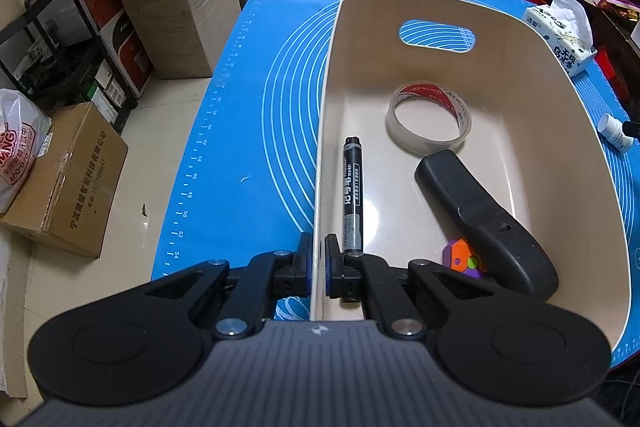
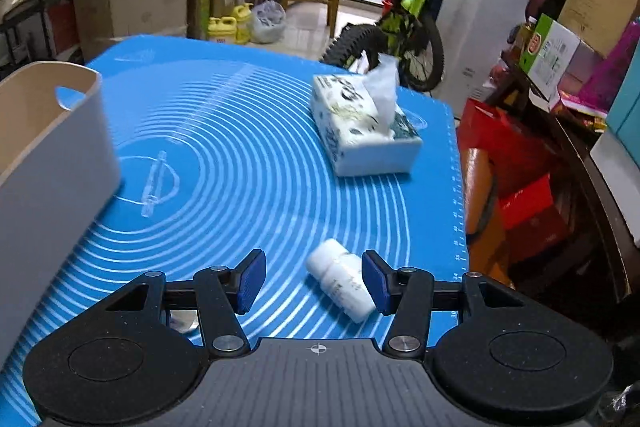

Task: Organize rigid objects
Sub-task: 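Move the right tool back and grasp the white pill bottle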

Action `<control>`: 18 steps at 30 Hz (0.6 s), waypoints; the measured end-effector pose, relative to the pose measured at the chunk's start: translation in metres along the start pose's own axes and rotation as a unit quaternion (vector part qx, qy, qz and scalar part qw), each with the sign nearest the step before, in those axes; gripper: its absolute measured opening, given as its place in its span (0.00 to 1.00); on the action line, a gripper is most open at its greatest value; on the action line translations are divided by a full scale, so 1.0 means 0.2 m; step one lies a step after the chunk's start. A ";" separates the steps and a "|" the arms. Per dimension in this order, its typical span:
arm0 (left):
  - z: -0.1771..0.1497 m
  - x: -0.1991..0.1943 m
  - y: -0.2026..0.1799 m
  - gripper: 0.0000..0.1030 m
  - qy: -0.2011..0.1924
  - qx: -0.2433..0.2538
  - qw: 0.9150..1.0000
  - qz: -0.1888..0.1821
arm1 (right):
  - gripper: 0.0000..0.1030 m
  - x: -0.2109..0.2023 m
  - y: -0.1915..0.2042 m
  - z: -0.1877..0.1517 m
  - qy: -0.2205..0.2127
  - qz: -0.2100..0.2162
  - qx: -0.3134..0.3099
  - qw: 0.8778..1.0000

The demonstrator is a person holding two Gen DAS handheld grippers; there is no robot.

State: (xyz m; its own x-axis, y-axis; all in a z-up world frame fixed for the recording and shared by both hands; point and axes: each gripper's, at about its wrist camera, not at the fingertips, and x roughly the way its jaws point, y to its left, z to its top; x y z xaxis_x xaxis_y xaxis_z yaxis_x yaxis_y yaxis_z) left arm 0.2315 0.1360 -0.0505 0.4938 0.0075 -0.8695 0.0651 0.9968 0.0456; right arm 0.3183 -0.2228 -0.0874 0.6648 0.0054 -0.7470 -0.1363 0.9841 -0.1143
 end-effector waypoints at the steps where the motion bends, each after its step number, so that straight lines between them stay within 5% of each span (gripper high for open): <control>1: 0.00 0.00 0.00 0.06 0.000 0.001 1.000 0.000 | 0.61 0.01 0.00 -0.01 0.003 -0.001 0.003 1.000; 13: 0.00 0.01 -0.01 0.06 0.000 0.006 1.000 0.005 | 0.62 0.25 -0.09 -0.05 0.048 -0.022 0.005 0.999; 18: 0.01 0.01 -0.01 0.06 0.001 0.007 1.000 0.009 | 0.55 0.29 -0.09 -0.07 0.056 -0.019 -0.003 0.998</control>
State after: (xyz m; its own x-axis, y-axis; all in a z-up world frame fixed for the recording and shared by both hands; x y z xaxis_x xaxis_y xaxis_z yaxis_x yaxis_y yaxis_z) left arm 0.2335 0.1336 -0.0516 0.4939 0.0248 -0.8691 0.0691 0.9953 0.0677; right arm 0.3492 -0.2429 -0.1377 0.5837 -0.0527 -0.8102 -0.1160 0.9822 -0.1475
